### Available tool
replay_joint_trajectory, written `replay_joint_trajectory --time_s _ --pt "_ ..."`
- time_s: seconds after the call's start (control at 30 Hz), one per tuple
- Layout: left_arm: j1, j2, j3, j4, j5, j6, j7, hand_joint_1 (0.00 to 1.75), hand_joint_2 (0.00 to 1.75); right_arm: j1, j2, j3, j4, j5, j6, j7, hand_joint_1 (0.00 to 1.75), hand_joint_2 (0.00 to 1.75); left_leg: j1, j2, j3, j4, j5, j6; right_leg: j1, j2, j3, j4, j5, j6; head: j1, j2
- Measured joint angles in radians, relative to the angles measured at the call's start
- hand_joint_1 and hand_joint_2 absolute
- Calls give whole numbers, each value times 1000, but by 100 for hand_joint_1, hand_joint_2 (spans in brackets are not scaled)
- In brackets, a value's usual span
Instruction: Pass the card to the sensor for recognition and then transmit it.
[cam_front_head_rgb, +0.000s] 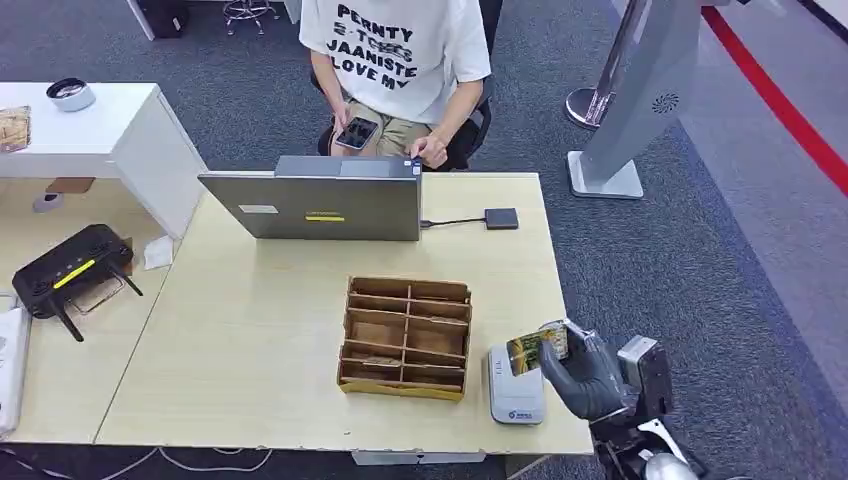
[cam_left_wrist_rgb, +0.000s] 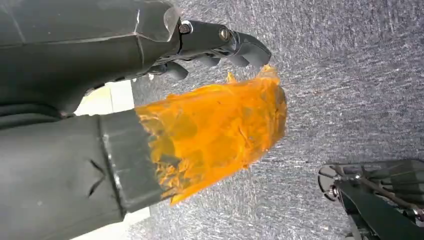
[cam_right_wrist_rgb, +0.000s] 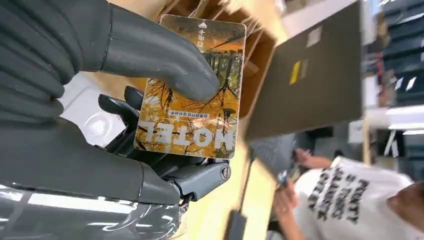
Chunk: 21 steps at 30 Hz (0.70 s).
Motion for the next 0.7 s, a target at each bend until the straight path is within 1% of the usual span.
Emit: replay_joint_trajectory --time_s 0.17,0.27,0.43,0.5,0.57,0.7 --pt "0 0 6 0 -3 4 4 0 0 -1 -2 26 51 97 -74 1 175 175 0 0 0 0 0 0 0 0 0 0 0 0 0 0" --pt "-1 0 6 0 -6 6 7 0 0 -8 -2 54 77 161 -118 12 175 175 1 0 0 0 0 0 0 0 0 0 0 0 0 0" --pt "-1 0 6 0 -11 6 10 0 0 -23 -2 119 121 321 -245 40 175 175 1 0 0 0 0 0 0 0 0 0 0 0 0 0" --pt "-1 -1 6 0 -11 6 14 0 0 -29 -2 144 139 377 -282 53 175 175 1 0 0 0 0 0 0 0 0 0 0 0 0 0" --pt "-1 -1 6 0 -11 6 14 0 0 -36 -2 162 154 406 -301 60 175 175 1 0 0 0 0 0 0 0 0 0 0 0 0 0" --pt "-1 -1 6 0 -11 6 14 0 0 -42 -2 182 171 421 -314 64 175 175 1 0 0 0 0 0 0 0 0 0 0 0 0 0"
